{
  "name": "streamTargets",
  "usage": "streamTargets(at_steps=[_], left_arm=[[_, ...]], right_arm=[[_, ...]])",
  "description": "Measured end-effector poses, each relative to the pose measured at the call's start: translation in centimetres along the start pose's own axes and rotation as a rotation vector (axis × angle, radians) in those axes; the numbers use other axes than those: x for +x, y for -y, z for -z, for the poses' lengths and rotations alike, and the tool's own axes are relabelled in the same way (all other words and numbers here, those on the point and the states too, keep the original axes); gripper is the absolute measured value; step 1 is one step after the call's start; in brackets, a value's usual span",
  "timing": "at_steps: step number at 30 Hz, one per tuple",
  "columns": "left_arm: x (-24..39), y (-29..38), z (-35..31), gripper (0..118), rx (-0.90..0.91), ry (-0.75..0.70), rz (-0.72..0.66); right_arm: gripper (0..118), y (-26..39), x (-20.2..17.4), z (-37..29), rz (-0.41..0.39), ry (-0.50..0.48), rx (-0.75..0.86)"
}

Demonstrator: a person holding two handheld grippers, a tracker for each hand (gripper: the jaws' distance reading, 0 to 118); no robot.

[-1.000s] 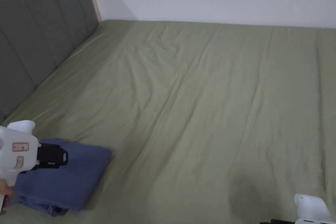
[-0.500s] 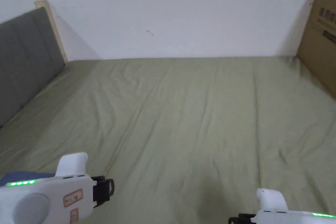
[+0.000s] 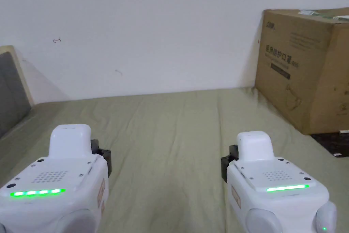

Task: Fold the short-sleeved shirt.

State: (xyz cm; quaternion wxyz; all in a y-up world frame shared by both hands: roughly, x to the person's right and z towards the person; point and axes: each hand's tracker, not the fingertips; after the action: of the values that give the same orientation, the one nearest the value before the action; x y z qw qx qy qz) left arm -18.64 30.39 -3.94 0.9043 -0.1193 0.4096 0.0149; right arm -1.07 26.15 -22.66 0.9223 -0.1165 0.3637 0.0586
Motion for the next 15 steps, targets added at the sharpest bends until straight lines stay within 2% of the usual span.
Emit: streamTargets(at_steps=[3,8,11,13,14,15], left_arm=[[0.7,-0.6,-1.0,0,0.047,0.054,-0.035],[2.0,-0.4,-1.7,0,0.090,0.030,0.058],[1.8,-0.2,-1.8,0,0.084,0.077,0.028],[1.8,0.1,-1.9,3,0.094,0.070,0.025],[1.8,0.2,-1.8,10,0.099,0.057,0.031],[1.9,0.3,-1.8,29,0.103,0.043,0.043]], right_arm=[[1,-1.3,0.2,-1.3,0.017,0.023,0.086],[2,-2.0,0.1,-2.6,-0.028,0.075,0.165],[6,-1.9,0.3,-2.8,-0.012,0.088,0.153],[27,-1.8,0.5,-2.6,0.005,0.069,0.142],[43,-1.7,0.5,-2.6,0.009,0.067,0.140],[69,-1.7,0.5,-2.5,0.009,0.073,0.134]])
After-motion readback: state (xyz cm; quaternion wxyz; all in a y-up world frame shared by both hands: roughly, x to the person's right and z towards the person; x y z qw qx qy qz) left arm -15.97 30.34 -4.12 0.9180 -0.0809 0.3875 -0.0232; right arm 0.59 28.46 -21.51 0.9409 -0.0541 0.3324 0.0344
